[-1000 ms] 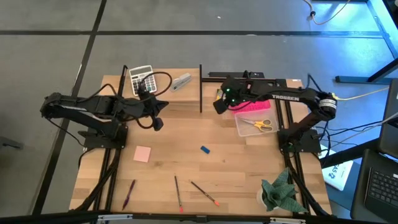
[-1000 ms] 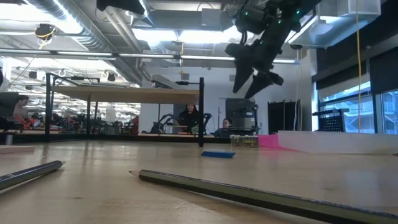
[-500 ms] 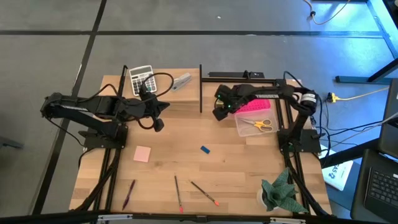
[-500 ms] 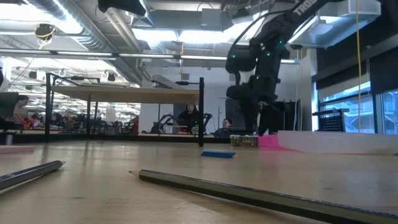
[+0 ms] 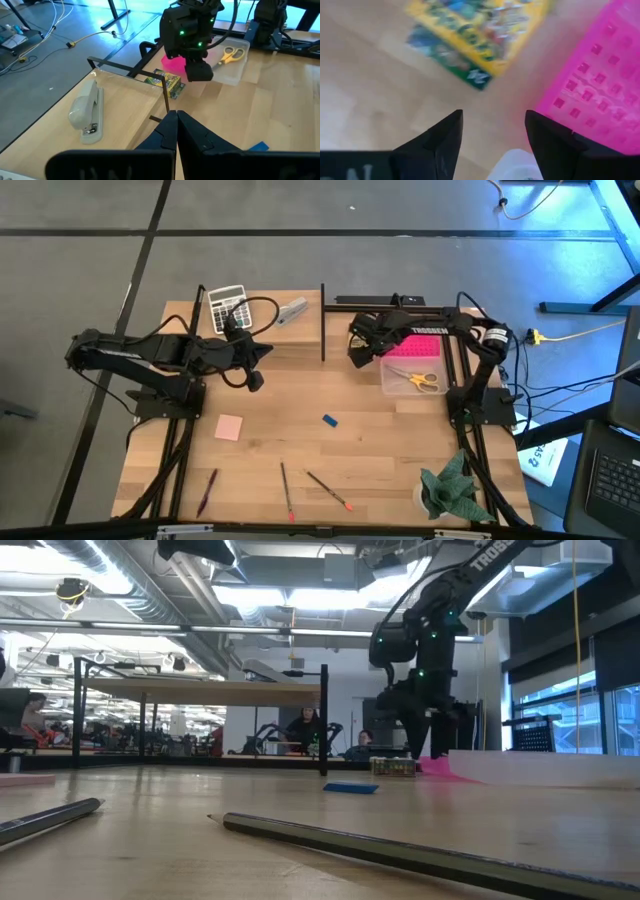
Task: Pack school essentials
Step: Adjust the pink supply box, then put the yellow crayon box into the pink supply box
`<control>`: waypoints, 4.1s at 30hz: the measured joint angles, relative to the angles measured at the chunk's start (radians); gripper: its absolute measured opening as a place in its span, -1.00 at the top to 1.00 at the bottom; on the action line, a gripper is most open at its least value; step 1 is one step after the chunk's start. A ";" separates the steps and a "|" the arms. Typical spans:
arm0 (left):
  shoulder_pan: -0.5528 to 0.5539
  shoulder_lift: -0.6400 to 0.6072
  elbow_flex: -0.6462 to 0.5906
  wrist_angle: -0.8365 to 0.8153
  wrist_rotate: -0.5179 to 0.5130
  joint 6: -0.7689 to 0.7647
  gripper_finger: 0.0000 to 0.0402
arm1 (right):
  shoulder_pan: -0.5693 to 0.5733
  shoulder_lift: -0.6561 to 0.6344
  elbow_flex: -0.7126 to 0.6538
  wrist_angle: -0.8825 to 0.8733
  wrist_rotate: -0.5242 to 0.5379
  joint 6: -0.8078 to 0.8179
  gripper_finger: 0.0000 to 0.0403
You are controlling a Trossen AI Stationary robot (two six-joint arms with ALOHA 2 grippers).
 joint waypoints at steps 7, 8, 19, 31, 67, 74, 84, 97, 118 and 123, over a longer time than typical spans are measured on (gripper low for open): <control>0.000 0.000 0.000 0.000 0.000 -0.001 1.00 | -0.020 0.000 0.011 -0.011 -0.026 -0.004 -0.08; 0.000 0.000 0.000 0.000 0.000 -0.004 1.00 | -0.019 0.000 0.018 -0.012 -0.028 -0.003 -0.08; 0.000 0.000 0.000 0.000 -0.003 -0.026 1.00 | -0.002 -0.002 0.151 0.015 -0.074 0.060 -0.08; 0.000 0.000 0.000 0.000 -0.003 -0.026 1.00 | -0.002 -0.002 0.182 0.064 -0.092 0.352 -0.08; 0.000 0.000 0.000 0.000 -0.004 -0.026 1.00 | -0.001 -0.002 0.182 0.051 0.034 0.371 -0.77; 0.000 0.000 0.000 0.000 -0.004 -0.026 1.00 | -0.002 0.008 0.182 0.064 0.077 0.401 -0.95; 0.000 0.000 0.000 -0.001 -0.004 -0.026 1.00 | -0.006 0.094 0.181 0.074 0.069 0.452 -0.98; 0.000 0.000 0.000 -0.001 -0.004 -0.026 1.00 | -0.003 0.110 0.181 0.068 0.173 0.555 -0.99; 0.000 0.000 0.000 -0.001 -0.004 -0.026 1.00 | -0.002 0.164 0.181 0.099 0.187 0.585 -0.99; 0.000 0.000 0.000 -0.001 -0.004 -0.026 1.00 | -0.002 0.179 0.181 0.106 0.188 0.585 -0.99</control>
